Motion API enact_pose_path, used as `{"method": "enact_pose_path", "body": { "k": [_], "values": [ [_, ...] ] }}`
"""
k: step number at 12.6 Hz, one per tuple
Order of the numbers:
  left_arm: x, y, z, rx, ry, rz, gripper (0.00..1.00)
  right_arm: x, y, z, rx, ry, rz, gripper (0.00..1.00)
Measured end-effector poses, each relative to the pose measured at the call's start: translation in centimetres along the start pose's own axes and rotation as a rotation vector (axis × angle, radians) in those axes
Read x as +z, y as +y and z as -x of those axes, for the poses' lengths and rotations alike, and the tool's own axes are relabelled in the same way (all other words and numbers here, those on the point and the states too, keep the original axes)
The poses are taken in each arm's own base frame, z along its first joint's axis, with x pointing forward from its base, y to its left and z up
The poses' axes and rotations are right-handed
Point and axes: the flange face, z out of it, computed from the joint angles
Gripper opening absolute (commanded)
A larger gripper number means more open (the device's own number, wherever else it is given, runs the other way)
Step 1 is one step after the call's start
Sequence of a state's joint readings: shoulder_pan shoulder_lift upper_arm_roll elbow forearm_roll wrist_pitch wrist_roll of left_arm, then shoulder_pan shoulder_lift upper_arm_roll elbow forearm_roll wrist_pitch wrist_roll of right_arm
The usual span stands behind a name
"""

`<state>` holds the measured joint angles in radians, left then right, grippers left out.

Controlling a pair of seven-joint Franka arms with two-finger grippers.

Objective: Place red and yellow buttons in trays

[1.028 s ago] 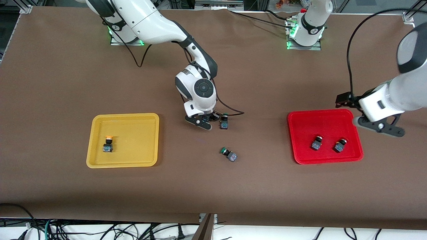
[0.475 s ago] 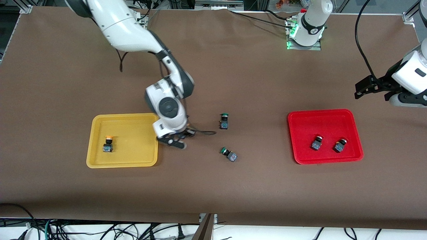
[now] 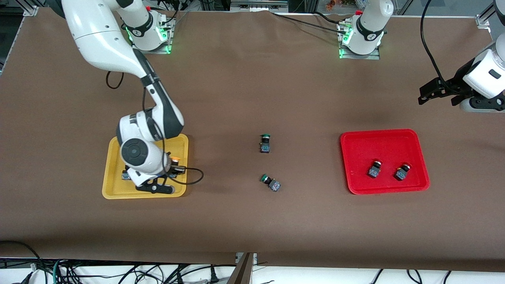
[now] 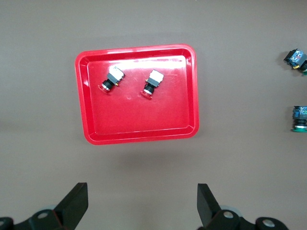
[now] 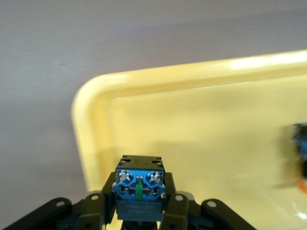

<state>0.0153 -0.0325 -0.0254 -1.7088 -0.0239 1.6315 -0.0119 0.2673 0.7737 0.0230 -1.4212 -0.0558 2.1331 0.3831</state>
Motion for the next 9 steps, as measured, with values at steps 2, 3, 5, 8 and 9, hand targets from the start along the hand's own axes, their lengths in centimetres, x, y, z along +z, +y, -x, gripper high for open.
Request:
{"method": "enact_pose_path", "body": {
  "k": [2,3,5,8,9],
  "values": [
    [-0.6,0.3,0.0,0.006,0.007,0.000,1.00,1.0,2.0,-0.3,-0.017,-0.020,0.005,0.06],
    [-0.8,0.4,0.0,0.007,0.010,0.000,1.00,1.6,2.2,0.0,-0.019,-0.033,0.008,0.39],
    [-0.9,0.4,0.0,0.008,0.010,0.000,1.00,2.5,2.3,0.4,-0.020,-0.050,0.013,1.00],
    [-0.9,0.4,0.0,0.008,0.008,0.000,1.00,1.8,3.6,-0.4,-0.001,-0.035,0.007,1.00],
    [-0.9,0.5,0.0,0.009,0.009,0.000,1.00,0.9,4.1,-0.9,0.004,-0.018,0.001,1.00]
  ]
}}
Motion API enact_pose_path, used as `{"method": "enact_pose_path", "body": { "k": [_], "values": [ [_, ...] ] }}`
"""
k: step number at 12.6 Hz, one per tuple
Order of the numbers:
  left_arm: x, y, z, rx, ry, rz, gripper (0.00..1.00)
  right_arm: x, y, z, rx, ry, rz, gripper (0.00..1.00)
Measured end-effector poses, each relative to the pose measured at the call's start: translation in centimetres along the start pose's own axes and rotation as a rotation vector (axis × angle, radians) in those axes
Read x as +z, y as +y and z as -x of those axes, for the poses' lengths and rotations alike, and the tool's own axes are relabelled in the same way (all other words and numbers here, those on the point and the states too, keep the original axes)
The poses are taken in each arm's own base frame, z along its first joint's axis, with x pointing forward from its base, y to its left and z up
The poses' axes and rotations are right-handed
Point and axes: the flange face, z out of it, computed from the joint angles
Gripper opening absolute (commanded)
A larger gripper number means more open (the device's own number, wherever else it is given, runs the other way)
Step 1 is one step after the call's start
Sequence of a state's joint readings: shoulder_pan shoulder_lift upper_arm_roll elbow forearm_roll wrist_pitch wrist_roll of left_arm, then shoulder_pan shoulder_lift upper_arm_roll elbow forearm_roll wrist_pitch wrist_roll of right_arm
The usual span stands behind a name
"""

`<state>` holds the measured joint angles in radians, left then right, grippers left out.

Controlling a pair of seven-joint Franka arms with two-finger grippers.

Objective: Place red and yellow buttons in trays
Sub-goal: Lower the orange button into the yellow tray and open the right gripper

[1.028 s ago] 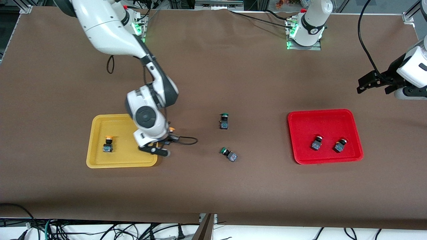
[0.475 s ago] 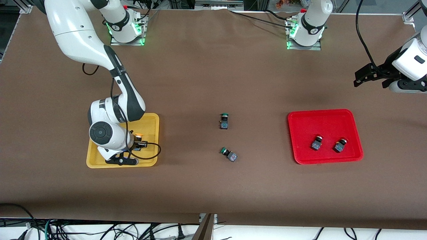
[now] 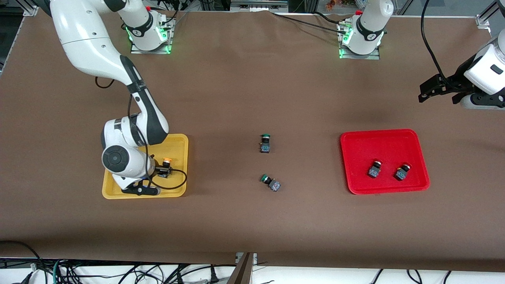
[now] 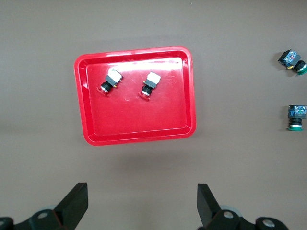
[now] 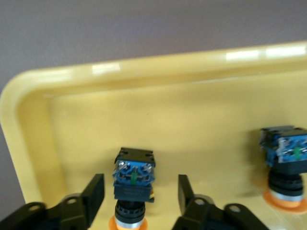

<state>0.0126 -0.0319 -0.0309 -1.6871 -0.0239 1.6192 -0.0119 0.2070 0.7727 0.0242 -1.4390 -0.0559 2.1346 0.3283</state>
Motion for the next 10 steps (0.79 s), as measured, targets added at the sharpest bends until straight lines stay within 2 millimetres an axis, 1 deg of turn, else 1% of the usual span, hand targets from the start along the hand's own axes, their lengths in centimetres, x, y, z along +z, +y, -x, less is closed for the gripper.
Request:
{"method": "enact_pose_path", "body": {
  "k": [1,2,4,6,8,10],
  "values": [
    [0.0,0.0,0.0,0.001,0.000,0.000,1.00,-1.5,0.5,-0.6,-0.001,0.023,-0.007,1.00],
    [0.0,0.1,0.0,0.002,0.000,0.000,1.00,-3.4,1.0,-1.0,-0.013,0.047,-0.013,1.00],
    [-0.1,0.1,0.0,0.002,0.000,0.000,1.00,-7.5,2.3,-1.1,-0.055,0.069,-0.013,1.00],
    [-0.1,0.2,0.0,0.003,0.000,0.000,1.00,-11.4,4.8,-0.7,-0.096,0.059,-0.006,1.00],
    [-0.1,0.3,0.0,0.005,-0.001,0.000,1.00,-14.5,7.4,-0.1,-0.124,0.025,0.003,1.00],
    [0.0,0.3,0.1,0.005,-0.013,-0.001,1.00,-18.1,8.8,0.7,-0.148,-0.002,0.009,1.00]
  ]
}}
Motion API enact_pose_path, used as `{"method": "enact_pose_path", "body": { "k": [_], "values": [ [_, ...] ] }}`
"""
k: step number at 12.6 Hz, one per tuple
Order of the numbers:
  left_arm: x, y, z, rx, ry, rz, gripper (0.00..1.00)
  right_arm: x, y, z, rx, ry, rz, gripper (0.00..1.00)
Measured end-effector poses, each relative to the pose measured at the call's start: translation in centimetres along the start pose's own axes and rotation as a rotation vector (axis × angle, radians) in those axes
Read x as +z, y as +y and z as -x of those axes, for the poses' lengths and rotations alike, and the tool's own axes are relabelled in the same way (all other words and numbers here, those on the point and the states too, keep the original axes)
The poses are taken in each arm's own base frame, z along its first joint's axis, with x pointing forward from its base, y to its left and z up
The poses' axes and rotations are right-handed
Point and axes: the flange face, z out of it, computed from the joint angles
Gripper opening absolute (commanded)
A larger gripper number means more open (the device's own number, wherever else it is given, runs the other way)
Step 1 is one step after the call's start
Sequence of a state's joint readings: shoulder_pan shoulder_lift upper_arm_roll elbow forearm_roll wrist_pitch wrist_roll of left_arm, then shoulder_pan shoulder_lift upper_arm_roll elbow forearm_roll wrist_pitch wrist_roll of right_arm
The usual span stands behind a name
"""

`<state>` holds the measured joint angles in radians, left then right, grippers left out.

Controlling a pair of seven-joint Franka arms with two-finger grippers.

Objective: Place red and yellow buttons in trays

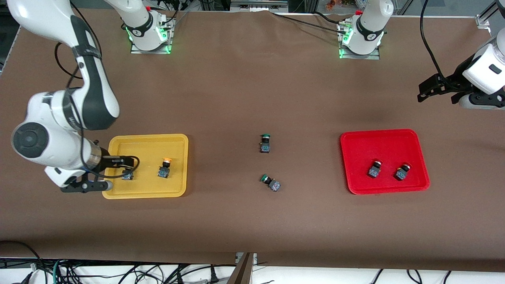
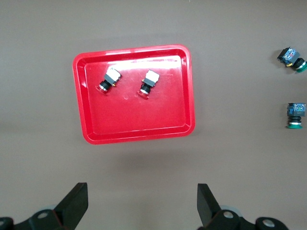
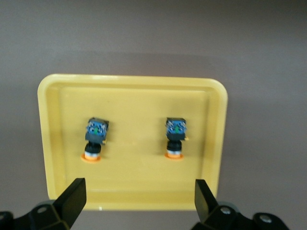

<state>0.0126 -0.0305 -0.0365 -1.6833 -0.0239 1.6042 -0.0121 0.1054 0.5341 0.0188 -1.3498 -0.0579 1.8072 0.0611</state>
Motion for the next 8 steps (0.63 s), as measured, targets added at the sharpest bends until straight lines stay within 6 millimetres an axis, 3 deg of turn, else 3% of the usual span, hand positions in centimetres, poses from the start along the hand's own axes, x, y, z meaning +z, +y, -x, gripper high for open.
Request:
{"method": "enact_pose_path", "body": {
  "k": [6,8],
  "values": [
    [0.0,0.0,0.1,0.001,-0.011,0.000,1.00,-13.4,1.7,6.2,0.013,0.036,0.002,1.00],
    [0.0,0.1,0.1,0.002,-0.010,0.000,1.00,-16.1,1.4,9.1,0.007,0.034,0.002,1.00]
  ]
}}
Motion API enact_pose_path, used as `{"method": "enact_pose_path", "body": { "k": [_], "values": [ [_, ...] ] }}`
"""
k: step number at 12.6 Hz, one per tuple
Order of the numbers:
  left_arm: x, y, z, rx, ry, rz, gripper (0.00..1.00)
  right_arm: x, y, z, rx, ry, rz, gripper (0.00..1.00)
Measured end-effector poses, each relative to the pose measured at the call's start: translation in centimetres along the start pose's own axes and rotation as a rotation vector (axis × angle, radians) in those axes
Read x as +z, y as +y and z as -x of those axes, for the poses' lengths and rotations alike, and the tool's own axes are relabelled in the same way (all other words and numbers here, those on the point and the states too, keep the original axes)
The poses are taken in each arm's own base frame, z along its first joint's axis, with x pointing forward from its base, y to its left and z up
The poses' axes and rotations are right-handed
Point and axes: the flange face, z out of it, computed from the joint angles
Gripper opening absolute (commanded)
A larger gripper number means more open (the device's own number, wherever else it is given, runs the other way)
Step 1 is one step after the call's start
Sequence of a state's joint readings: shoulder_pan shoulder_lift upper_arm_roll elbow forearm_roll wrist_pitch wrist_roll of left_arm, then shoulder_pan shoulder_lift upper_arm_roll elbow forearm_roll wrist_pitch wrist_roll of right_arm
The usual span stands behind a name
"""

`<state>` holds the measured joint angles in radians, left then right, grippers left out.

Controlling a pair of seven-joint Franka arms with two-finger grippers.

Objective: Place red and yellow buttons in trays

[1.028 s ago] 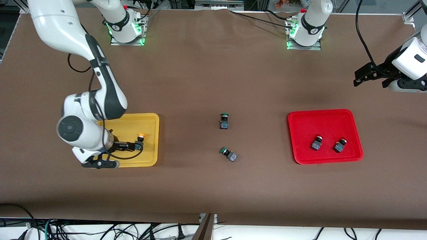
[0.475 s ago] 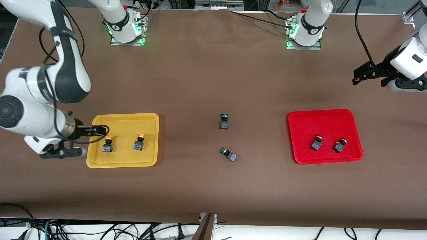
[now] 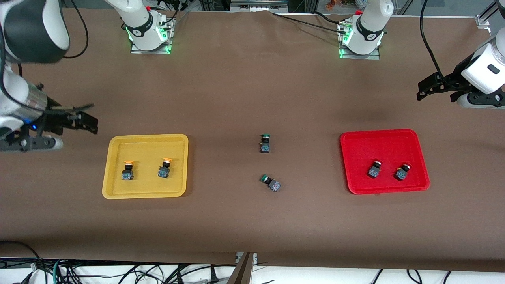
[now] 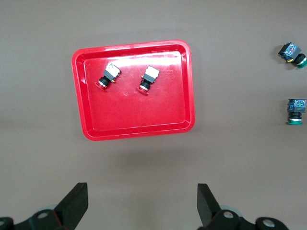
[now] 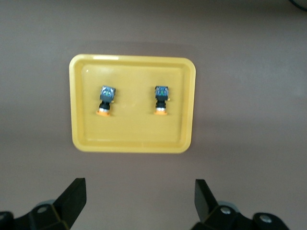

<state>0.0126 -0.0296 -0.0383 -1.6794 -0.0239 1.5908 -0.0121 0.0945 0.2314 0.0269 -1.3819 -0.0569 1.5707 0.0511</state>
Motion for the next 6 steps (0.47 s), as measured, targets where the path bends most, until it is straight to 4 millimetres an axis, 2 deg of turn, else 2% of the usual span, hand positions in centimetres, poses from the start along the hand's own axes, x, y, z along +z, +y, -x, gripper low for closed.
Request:
{"method": "enact_pose_path", "body": {
  "k": [2,6],
  "values": [
    [0.0,0.1,0.0,0.002,-0.001,0.000,1.00,-1.1,0.0,2.0,-0.002,-0.029,0.002,1.00],
    [0.1,0.2,0.0,0.005,-0.003,0.000,1.00,-3.8,0.4,3.9,0.003,-0.001,0.002,1.00]
  ]
}}
